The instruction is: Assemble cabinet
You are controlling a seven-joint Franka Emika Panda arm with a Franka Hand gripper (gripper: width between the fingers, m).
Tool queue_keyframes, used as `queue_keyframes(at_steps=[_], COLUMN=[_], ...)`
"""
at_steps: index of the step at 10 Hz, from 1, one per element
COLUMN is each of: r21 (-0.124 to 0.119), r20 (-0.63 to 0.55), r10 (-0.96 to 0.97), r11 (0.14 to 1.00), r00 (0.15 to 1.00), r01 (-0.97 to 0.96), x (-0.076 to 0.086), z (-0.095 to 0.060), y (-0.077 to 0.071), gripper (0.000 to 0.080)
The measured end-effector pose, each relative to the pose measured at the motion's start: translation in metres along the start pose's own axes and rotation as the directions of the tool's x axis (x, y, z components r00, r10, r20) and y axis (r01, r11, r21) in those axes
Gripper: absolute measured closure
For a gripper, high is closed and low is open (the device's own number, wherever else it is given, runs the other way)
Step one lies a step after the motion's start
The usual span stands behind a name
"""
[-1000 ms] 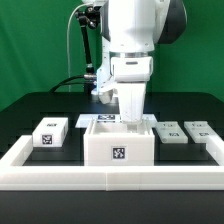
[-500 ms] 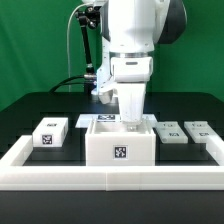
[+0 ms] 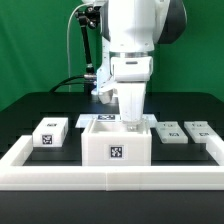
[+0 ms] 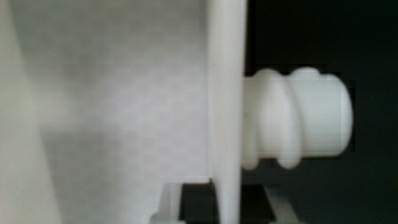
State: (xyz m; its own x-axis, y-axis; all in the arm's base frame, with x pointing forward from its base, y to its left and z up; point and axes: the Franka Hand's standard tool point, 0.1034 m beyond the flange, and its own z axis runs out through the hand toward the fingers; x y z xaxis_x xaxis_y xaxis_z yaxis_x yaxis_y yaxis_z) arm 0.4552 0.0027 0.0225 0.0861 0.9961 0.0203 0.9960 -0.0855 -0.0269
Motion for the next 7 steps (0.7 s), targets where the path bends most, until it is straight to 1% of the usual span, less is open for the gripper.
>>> queue_keyframes(at_steps=[1,2,3,5,7], r21=[-0.001,-0.009,-0.012,-0.019,-0.034], r20=[0.0,-0.003,-0.008,-0.019,-0.035], r10=[-0.003,-0.012,-0.024,-0.018,0.024], r11=[1.0,1.0,1.0,1.0,0.999], r00=[1.0,1.0,1.0,1.0,0.999], r01=[0.003,0.012,0.023,0.017,-0.025], x=[0.001,0.006,0.015,0.036,0.062], z=[-0.001,-0.002,-0.001,0.001,0.001], y=[0.002,0.009,0.012,0.02,0.03], gripper=[0.0765,0.0765,0.0765,0.0764,0.0764])
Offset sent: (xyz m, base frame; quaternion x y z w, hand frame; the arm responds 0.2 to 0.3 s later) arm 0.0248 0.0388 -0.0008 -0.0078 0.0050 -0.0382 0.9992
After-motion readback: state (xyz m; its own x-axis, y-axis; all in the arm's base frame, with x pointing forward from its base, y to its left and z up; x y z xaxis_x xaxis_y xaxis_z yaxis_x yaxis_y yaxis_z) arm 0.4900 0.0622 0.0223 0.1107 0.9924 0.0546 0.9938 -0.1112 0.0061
